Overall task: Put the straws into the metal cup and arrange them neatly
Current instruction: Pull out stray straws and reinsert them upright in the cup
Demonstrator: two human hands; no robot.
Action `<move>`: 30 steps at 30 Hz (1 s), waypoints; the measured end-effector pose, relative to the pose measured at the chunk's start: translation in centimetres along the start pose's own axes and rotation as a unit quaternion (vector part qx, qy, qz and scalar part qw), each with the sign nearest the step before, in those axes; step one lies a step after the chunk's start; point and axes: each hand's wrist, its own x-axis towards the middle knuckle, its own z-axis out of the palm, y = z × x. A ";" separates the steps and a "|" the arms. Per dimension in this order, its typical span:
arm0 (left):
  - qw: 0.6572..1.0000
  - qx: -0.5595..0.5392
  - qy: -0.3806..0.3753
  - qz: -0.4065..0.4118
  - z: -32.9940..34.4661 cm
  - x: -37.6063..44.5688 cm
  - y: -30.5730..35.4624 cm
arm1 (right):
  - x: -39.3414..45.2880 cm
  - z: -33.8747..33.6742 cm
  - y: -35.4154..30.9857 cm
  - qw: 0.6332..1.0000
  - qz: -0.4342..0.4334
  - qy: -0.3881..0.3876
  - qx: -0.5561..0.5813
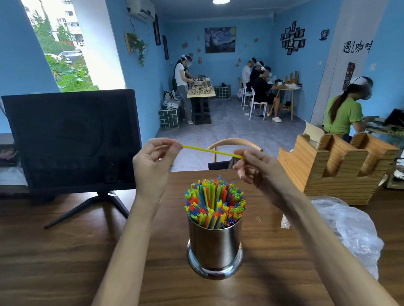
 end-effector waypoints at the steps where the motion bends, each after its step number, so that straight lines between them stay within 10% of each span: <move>1: 0.999 0.017 -0.026 -0.013 -0.2 -0.2 -0.2 | 0.2 -0.2 -0.3 0.999 -0.006 0.012 0.031; 10: 0.906 0.253 -0.332 -0.065 0.6 -2.0 -2.0 | 1.0 1.7 -3.0 0.986 -0.120 0.084 -0.081; 23: 0.904 0.334 -0.261 -0.052 0.4 -1.8 -3.8 | -0.5 1.3 3.4 0.824 -0.170 0.019 -0.540; 30: 0.891 0.371 -0.262 0.003 0.6 -2.0 -4.1 | -0.6 0.2 2.9 0.835 -0.123 -0.012 -0.537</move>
